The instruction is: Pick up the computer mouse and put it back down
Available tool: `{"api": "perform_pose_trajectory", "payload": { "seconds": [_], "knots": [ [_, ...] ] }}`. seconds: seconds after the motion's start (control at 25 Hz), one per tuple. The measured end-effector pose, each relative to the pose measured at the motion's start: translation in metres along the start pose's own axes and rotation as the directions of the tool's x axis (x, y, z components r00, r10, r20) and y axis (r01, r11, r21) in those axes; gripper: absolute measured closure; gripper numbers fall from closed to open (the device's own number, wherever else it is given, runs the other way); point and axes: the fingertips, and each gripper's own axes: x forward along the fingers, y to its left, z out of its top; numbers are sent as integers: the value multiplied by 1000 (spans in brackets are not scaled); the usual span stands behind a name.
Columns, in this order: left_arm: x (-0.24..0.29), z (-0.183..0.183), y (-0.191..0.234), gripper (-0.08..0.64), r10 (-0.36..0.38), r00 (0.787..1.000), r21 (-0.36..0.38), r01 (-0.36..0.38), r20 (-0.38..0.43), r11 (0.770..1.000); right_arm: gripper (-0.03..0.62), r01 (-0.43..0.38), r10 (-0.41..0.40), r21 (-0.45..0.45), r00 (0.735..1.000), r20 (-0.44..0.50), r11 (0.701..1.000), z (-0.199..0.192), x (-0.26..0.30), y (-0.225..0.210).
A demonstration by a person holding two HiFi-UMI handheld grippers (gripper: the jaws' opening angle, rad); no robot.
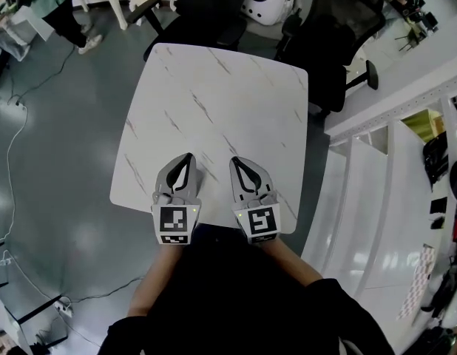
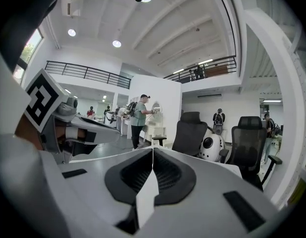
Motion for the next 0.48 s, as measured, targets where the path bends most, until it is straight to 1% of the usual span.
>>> {"api": "perform_pose_trajectory", "payload": {
  "seconds": [0.12, 0.24, 0.36, 0.48],
  "knots": [
    [-7, 39, -3, 552, -2, 996, 24, 0, 85, 1000, 574, 39, -40, 17, 997, 72, 999, 29, -5, -15],
    [-13, 71, -4, 552, 9, 989, 37, -15, 149, 999, 574, 83, -87, 29, 988, 131, 996, 58, -12, -33],
    [-16, 89, -1, 552, 27, 985, 35, -33, 173, 999, 574, 120, -123, 24, 979, 164, 992, 79, -18, -45],
    [-18, 97, -1, 552, 37, 981, 20, -41, 188, 999, 574, 120, -117, -6, 978, 174, 993, 91, -22, -45]
  ]
}}
